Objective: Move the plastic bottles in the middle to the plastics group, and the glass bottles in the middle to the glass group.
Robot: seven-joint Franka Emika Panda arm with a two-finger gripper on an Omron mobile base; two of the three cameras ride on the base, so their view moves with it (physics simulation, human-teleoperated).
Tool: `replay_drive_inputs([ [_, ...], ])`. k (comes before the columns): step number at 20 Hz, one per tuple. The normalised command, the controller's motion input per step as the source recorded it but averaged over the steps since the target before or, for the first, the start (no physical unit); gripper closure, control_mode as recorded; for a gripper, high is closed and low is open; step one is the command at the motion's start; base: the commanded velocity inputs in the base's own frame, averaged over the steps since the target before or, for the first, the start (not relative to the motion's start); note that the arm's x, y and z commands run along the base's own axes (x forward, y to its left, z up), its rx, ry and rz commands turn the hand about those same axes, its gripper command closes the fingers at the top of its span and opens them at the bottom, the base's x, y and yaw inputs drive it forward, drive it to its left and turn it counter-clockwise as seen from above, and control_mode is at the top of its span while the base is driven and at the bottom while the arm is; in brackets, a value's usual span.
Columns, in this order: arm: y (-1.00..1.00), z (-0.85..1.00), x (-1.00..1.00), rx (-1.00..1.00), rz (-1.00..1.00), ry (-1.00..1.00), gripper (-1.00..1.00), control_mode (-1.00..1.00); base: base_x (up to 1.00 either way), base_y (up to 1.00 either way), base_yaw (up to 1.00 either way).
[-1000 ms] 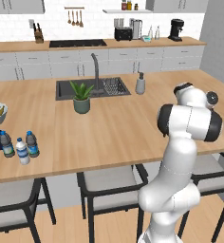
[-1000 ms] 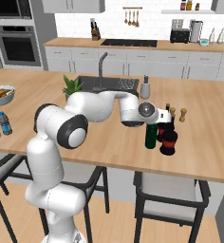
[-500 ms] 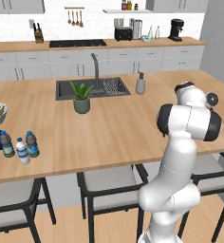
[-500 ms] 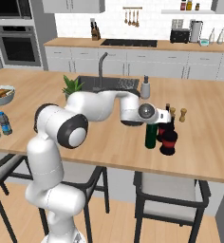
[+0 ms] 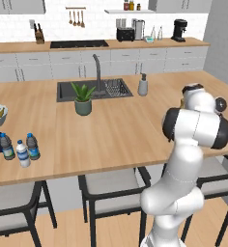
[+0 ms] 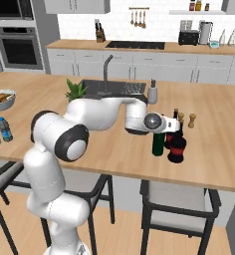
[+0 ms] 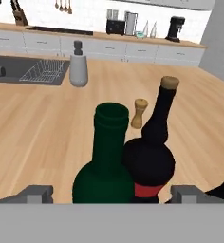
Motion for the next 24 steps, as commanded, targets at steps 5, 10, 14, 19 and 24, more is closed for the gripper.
replay_drive_inputs([
  [5, 0.01, 0.52, -0.18, 0.00, -0.02, 0.10, -1.00, -1.00, 0.00, 0.00, 0.00],
  [10, 0.10, 0.77, -0.22, 0.00, -0.04, 0.14, -1.00, -1.00, 0.00, 0.00, 0.00],
  [14, 0.15, 0.76, -0.38, 0.00, -0.08, 0.16, -1.00, -1.00, 0.00, 0.00, 0.00],
  [19, 0.50, 0.52, -0.51, 0.05, -0.08, 0.21, -1.00, -1.00, 0.00, 0.00, 0.00],
  [24, 0.74, 0.38, -0.56, 0.14, 0.00, 0.08, -1.00, -1.00, 0.00, 0.00, 0.00],
])
